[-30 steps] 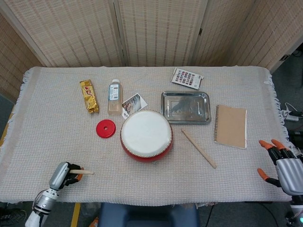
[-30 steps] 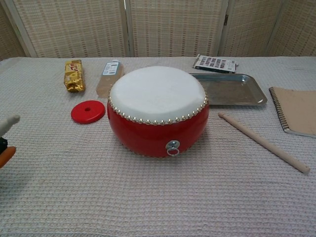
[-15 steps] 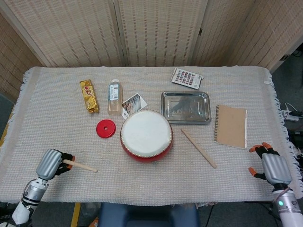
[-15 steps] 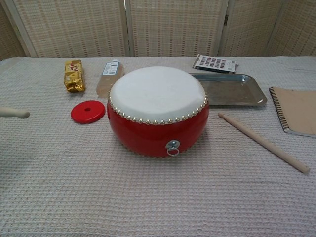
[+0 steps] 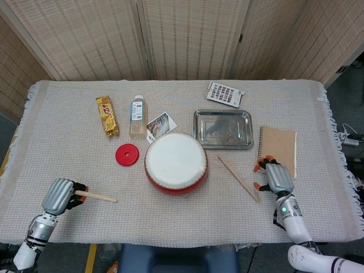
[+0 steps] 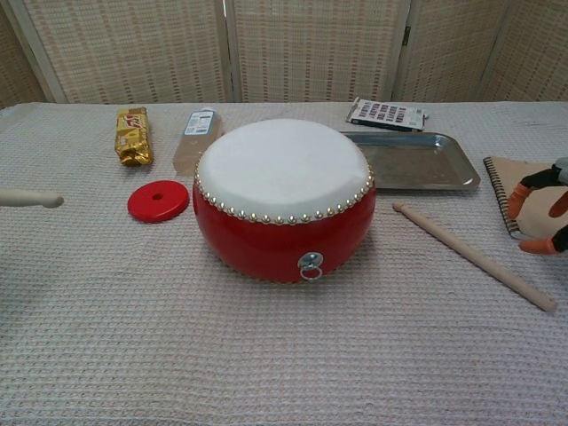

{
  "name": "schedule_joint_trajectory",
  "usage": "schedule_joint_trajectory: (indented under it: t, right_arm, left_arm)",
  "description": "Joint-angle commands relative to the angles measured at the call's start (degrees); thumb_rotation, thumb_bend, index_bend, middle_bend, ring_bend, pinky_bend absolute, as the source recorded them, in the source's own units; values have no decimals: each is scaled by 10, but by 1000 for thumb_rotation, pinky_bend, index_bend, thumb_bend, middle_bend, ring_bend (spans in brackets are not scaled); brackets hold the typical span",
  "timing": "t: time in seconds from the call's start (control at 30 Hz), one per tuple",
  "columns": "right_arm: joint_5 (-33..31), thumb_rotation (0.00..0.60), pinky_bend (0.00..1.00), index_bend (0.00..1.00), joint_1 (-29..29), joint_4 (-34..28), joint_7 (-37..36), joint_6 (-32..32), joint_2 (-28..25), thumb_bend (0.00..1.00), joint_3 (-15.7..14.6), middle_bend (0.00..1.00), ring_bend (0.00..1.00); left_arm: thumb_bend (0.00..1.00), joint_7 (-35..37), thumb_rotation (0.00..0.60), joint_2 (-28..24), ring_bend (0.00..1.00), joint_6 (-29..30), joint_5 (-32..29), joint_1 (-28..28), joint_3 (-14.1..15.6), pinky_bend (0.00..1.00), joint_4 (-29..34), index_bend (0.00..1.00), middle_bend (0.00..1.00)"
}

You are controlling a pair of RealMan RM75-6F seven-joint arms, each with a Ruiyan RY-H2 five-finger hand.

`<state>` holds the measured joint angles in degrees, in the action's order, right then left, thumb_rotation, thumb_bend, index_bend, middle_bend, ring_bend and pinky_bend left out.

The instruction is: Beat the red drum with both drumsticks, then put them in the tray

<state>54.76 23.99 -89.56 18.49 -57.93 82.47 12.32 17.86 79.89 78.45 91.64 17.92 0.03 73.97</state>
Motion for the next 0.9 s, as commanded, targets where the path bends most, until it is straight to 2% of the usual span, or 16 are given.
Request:
schedule_joint_trajectory:
  t: [0.03,0.4,0.63,0.9]
  right_arm:
    - [-34,600,299,462,30,14,31,16,26,172,13,223,54]
    - [-133,600,298,418,102,39,137,9,80,172,17,223,6]
    - [-174,600,296,393,124,44,159,1,99,172,18,219,0]
    - [-210,600,295,454,144,49,196,-6,101,173,4,219,0]
  left_arm:
    - [792,7,600,-3,1000,-4,1,-1,5,1000,7,1000,1000]
    - [782,14,600,-7,1000,-14,9,0,19,1000,17,1000,1000]
    - [781,16,600,-5,1000,-17,18,2,26,1000,17,1000,1000]
    - [778,20,600,-2,1000,-21,24,5,32,1000,14,1000,1000]
